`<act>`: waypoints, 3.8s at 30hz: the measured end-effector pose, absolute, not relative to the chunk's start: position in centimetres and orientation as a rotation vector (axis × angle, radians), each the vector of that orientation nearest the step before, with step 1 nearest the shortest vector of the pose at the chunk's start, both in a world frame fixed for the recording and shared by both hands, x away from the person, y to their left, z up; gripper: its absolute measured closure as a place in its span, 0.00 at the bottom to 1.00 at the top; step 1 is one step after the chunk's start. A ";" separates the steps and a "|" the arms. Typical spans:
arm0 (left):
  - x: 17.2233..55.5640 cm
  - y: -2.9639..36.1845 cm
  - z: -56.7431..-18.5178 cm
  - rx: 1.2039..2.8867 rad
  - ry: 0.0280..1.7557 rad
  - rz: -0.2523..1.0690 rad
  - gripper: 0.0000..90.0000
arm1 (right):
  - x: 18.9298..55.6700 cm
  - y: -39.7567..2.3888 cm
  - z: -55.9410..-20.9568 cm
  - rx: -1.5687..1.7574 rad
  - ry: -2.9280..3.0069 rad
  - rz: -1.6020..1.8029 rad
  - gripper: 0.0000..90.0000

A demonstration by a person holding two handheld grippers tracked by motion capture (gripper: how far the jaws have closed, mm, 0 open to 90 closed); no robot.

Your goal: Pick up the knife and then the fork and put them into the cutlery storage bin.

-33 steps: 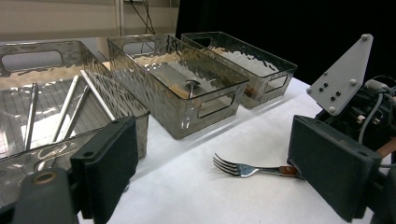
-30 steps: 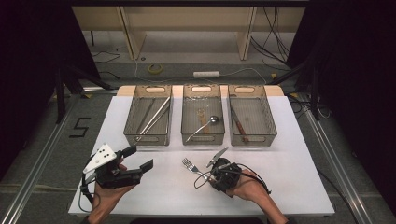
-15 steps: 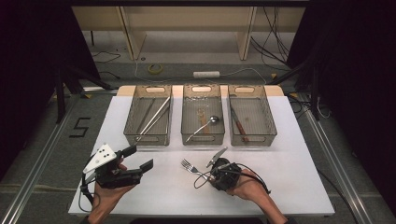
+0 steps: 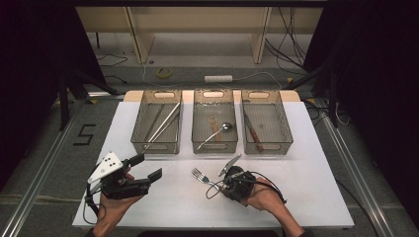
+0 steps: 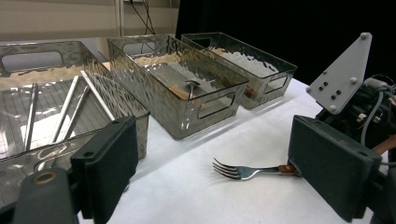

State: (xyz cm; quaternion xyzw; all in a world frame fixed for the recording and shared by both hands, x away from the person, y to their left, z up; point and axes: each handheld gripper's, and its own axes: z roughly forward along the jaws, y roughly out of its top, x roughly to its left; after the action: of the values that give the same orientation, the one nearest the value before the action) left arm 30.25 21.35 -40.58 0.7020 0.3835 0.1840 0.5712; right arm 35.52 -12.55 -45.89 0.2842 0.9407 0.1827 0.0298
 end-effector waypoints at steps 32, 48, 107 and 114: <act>30.5 21.6 -40.8 1.630 0.917 0.425 0.17 | 38.3 -16.8 -40.6 0.993 2.737 0.848 0.86; 30.5 21.6 -40.8 1.627 0.918 0.427 0.17 | 42.1 -19.3 -36.8 1.111 2.612 0.988 0.86; 30.4 21.8 -40.8 1.624 0.918 0.429 0.17 | 52.6 -25.3 -38.1 1.609 2.289 0.918 0.86; 30.4 21.7 -40.8 1.626 0.918 0.428 0.17 | 53.0 -25.0 -38.5 1.623 2.283 0.884 0.86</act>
State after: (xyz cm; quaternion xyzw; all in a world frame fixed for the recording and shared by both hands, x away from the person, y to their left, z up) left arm 30.43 21.73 -40.76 0.6944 0.3918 0.1827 0.5752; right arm 52.96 -25.05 -38.53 0.5496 0.7732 0.2995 0.1019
